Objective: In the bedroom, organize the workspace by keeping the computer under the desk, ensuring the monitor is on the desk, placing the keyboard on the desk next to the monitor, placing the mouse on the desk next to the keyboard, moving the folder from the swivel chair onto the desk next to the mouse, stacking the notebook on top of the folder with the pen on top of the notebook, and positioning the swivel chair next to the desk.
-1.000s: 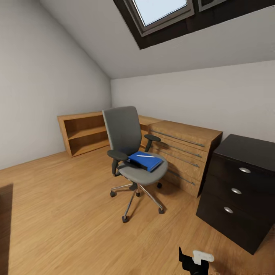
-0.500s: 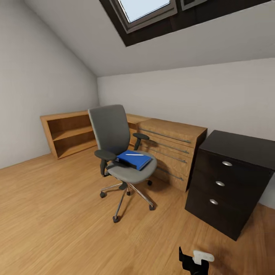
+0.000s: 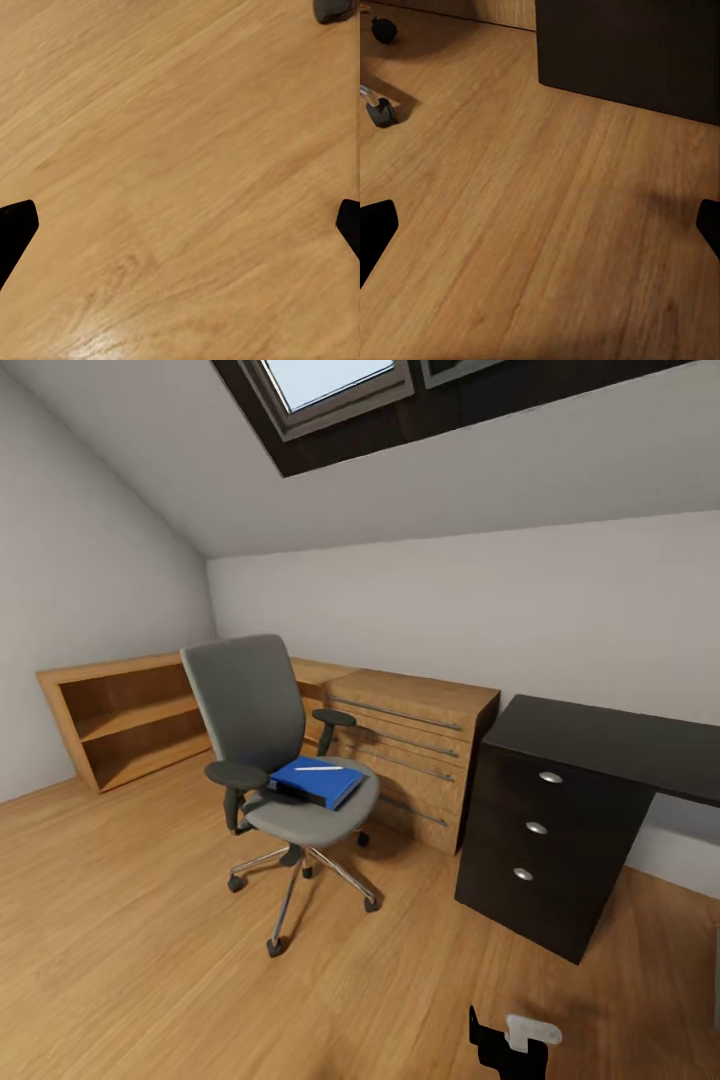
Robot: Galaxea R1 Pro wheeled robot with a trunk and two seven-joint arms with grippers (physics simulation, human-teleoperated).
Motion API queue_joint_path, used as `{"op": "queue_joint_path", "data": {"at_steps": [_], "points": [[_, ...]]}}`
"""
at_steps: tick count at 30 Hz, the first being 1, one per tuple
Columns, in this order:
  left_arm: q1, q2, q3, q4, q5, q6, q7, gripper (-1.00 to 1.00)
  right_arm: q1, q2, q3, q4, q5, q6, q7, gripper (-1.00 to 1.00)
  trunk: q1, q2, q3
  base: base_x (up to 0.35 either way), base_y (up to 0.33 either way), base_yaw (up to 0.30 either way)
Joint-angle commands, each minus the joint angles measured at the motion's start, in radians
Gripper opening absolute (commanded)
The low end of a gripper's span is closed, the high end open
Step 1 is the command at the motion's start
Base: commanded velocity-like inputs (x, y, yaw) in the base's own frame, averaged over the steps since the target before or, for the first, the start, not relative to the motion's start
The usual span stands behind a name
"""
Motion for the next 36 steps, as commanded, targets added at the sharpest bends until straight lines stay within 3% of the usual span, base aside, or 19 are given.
{"op": "queue_joint_path", "data": {"at_steps": [1,11,23,24,30,36], "points": [[-0.001,0.001,-0.006,0.001,0.011,-0.006,0.006,1.0,-0.001,0.0,-0.004,0.002,-0.002,-0.005,0.002,1.0,0.0,0.0,-0.001,0.032,0.029,-0.062],[-0.001,0.001,-0.006,0.001,0.011,-0.006,0.005,1.0,-0.001,0.001,-0.004,0.002,-0.003,-0.005,0.001,1.0,0.0,0.0,-0.002,0.007,0.038,-0.045],[-0.001,0.0,-0.01,0.015,0.01,-0.013,0.004,1.0,-0.001,0.004,-0.004,0.003,-0.005,-0.005,0.001,1.0,0.0,0.0,-0.006,0.0,0.074,-0.274],[-0.001,0.0,-0.023,0.015,0.01,-0.042,0.004,1.0,-0.001,0.005,-0.004,0.003,-0.006,-0.005,0.001,1.0,0.0,0.0,-0.006,0.0,0.002,-0.287],[-0.001,0.0,-0.036,0.018,0.012,-0.072,0.005,1.0,-0.001,0.006,-0.004,0.003,-0.006,-0.005,0.001,1.0,-0.023,0.042,0.012,0.0,0.001,-0.287],[-0.001,0.0,-0.036,0.091,0.016,-0.067,-0.024,1.0,-0.001,0.007,-0.003,0.003,-0.002,-0.005,0.001,1.0,-0.046,0.084,0.031,0.0,0.0,-0.287]]}}
